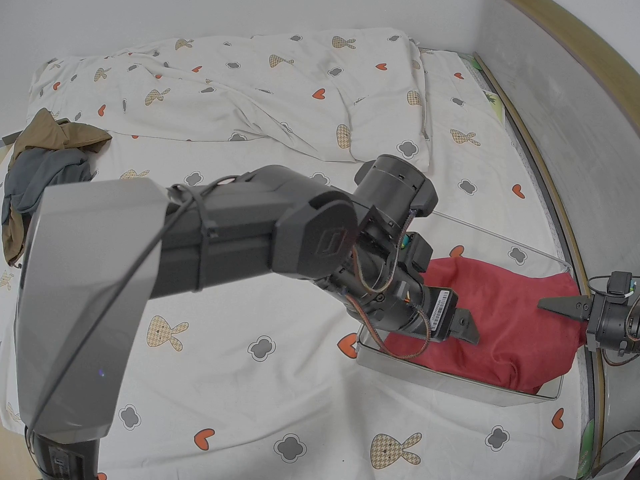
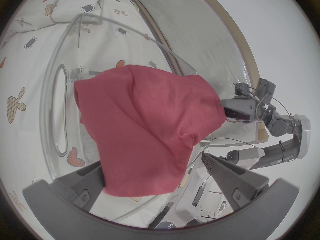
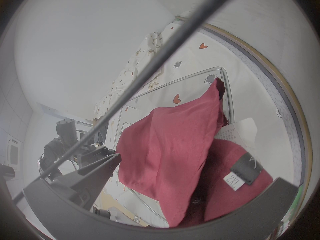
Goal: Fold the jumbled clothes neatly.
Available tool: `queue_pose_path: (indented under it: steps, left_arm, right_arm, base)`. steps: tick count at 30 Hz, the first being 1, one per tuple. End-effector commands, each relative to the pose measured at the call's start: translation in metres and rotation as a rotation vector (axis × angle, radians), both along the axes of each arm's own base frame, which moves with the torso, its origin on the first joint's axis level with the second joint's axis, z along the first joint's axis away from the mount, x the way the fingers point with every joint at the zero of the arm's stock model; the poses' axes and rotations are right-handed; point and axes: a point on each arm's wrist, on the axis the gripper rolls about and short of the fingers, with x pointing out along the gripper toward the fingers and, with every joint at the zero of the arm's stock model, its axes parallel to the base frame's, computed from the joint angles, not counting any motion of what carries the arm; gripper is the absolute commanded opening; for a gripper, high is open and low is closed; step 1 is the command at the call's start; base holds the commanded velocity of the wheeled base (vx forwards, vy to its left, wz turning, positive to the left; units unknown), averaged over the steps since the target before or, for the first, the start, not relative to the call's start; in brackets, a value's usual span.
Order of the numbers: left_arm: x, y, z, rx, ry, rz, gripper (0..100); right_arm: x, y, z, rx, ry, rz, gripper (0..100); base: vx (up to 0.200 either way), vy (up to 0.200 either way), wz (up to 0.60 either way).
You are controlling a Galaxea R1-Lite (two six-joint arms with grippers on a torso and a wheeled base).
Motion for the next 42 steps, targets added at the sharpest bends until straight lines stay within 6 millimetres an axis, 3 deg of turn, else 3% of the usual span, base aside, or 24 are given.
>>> queue_pose_path:
  steps: [1,7,13,15,20,23,24,25,27,34,42]
  left_arm:
    - [-0.010,0.010,0.024,-0.019,-0.019,-0.004,100]
    - [-0.023,0.026,0.057,-0.059,-0.053,-0.003,100]
    - [-0.055,0.061,0.103,-0.065,-0.056,-0.006,100]
    - [-0.059,0.066,0.109,-0.070,-0.059,-0.007,100]
    - [-0.091,0.102,0.160,-0.182,-0.157,-0.013,100]
    - [-0.100,0.112,0.172,-0.213,-0.195,-0.025,100]
    - [-0.108,0.122,0.184,-0.250,-0.258,-0.050,100]
    - [-0.108,0.122,0.184,-0.250,-0.258,-0.050,100]
    - [-0.119,0.134,0.207,-0.356,-0.371,-0.079,100]
    - [-0.097,0.136,0.160,-0.390,-0.296,-0.133,100]
    - [-0.082,0.138,0.132,-0.419,-0.188,-0.198,100]
  right_arm:
    - [-0.001,0.001,-0.003,0.002,0.013,0.009,100]
    - [0.000,0.004,-0.001,0.000,0.005,0.024,100]
    - [0.000,0.004,0.015,-0.025,-0.068,0.001,100]
    - [-0.001,0.004,0.016,-0.029,-0.073,-0.006,100]
    - [-0.003,0.000,0.014,-0.118,-0.064,-0.091,100]
    - [-0.002,0.000,0.015,-0.209,-0.080,-0.149,100]
    - [-0.001,0.000,0.020,-0.293,-0.111,-0.196,100]
    - [-0.001,0.000,0.020,-0.293,-0.111,-0.196,100]
    - [-0.010,0.008,0.032,-0.299,-0.174,-0.175,100]
    - [-0.029,0.016,0.039,-0.307,-0.149,-0.125,100]
    - [-0.052,0.026,0.033,-0.347,-0.097,-0.003,100]
  base:
    - [0.000,0.000,0.00]
    - [0.000,0.000,0.00]
    - [0.000,0.000,0.00]
    - [0.000,0.000,0.00]
    - [0.000,0.000,0.00]
    - [0.000,0.000,0.00]
    - [0.000,0.000,0.00]
    - [0.000,0.000,0.00]
    - [0.000,0.000,0.00]
    - [0.000,0.000,0.00]
    - [0.000,0.000,0.00]
